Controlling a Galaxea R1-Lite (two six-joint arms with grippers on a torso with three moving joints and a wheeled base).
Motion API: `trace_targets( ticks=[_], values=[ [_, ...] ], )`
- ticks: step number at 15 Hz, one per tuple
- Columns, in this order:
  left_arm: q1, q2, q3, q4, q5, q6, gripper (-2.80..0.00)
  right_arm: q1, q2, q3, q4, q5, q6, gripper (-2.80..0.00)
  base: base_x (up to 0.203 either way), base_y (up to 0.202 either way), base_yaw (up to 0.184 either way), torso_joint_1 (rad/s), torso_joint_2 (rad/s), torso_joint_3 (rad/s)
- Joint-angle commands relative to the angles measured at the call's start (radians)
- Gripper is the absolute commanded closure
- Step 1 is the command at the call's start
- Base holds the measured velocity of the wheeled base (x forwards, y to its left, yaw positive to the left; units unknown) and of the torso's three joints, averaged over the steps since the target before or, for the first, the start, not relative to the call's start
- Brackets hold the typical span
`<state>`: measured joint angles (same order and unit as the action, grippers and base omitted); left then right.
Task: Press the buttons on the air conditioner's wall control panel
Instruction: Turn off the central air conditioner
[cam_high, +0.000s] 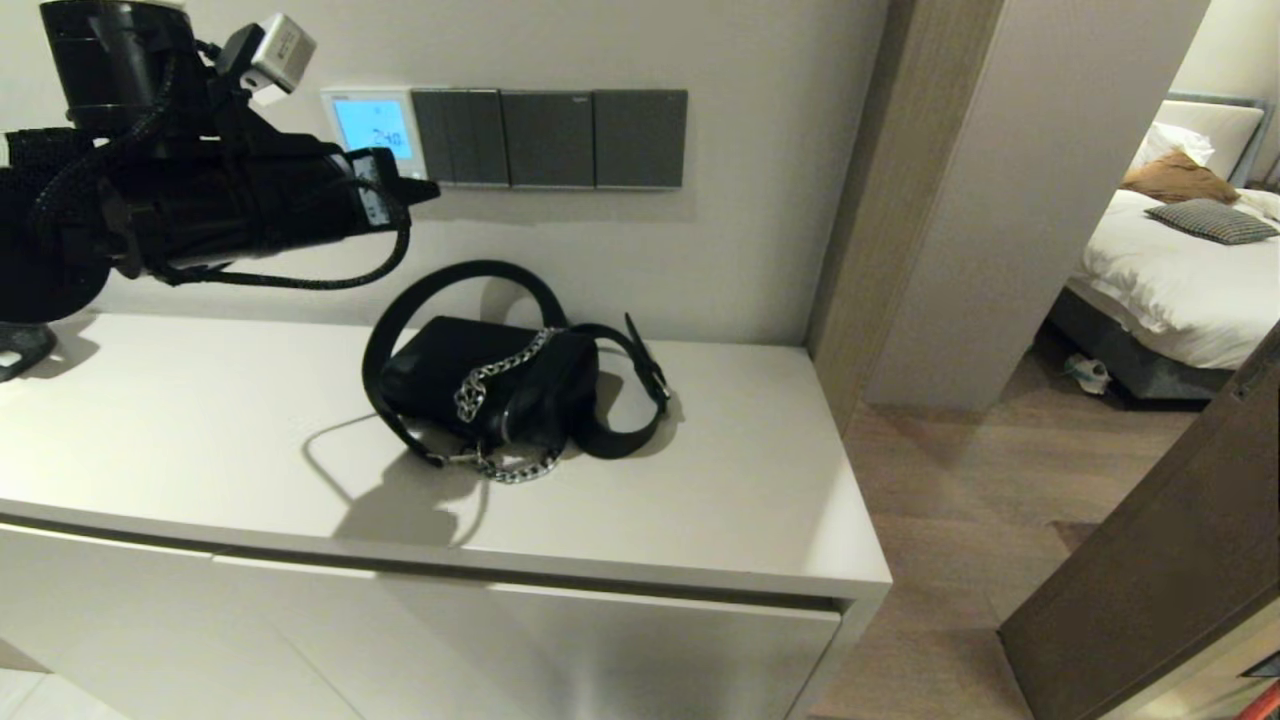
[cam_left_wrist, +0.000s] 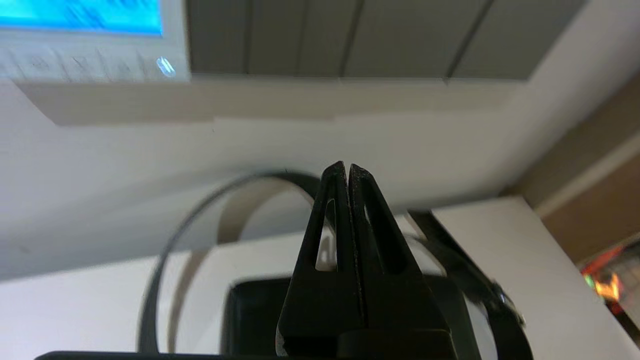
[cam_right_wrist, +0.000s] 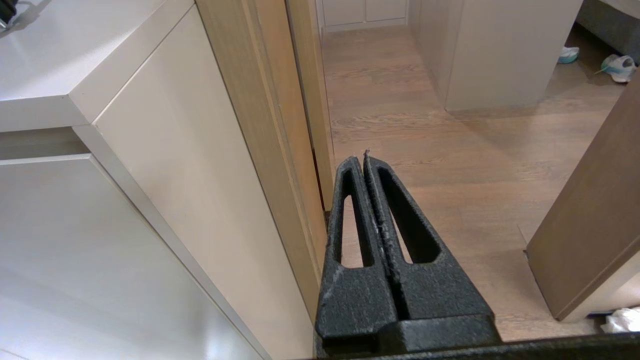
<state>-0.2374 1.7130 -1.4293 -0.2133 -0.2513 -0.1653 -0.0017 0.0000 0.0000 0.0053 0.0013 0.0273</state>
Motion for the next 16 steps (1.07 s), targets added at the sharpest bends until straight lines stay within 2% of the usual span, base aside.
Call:
trace_targets(
  ticks=[1,2,4,5,12,16],
  values=[
    [0.007,0.022,-0.027,-0.004,0.027,0.000,0.00,0.000,0.002,0.002,-0.001,0.000,0.000,0.00,0.000,0.000,0.000,0.000,0.00,0.000],
    [0.007,0.024,-0.028,-0.005,0.035,0.001,0.00,0.000,0.002,0.002,0.001,0.000,0.000,0.00,0.000,0.000,0.000,0.000,0.00,0.000],
    [0.023,0.056,-0.049,-0.038,0.111,0.003,0.00,0.000,0.002,0.002,0.001,0.000,0.000,0.00,0.000,0.000,0.000,0.000,0.00,0.000],
    [0.029,0.064,-0.058,-0.051,0.129,0.004,0.00,0.000,0.002,0.002,0.001,0.000,0.000,0.00,0.000,0.000,0.000,0.000,0.00,0.000],
    [0.029,0.127,-0.103,-0.052,0.173,0.003,0.00,0.000,0.002,0.002,0.001,0.000,0.000,0.00,0.000,0.000,0.000,0.000,0.00,0.000],
    [0.031,0.150,-0.121,-0.054,0.175,0.003,0.00,0.000,0.002,0.002,0.001,0.000,0.000,0.00,0.000,0.000,0.000,0.000,0.00,0.000]
  ],
)
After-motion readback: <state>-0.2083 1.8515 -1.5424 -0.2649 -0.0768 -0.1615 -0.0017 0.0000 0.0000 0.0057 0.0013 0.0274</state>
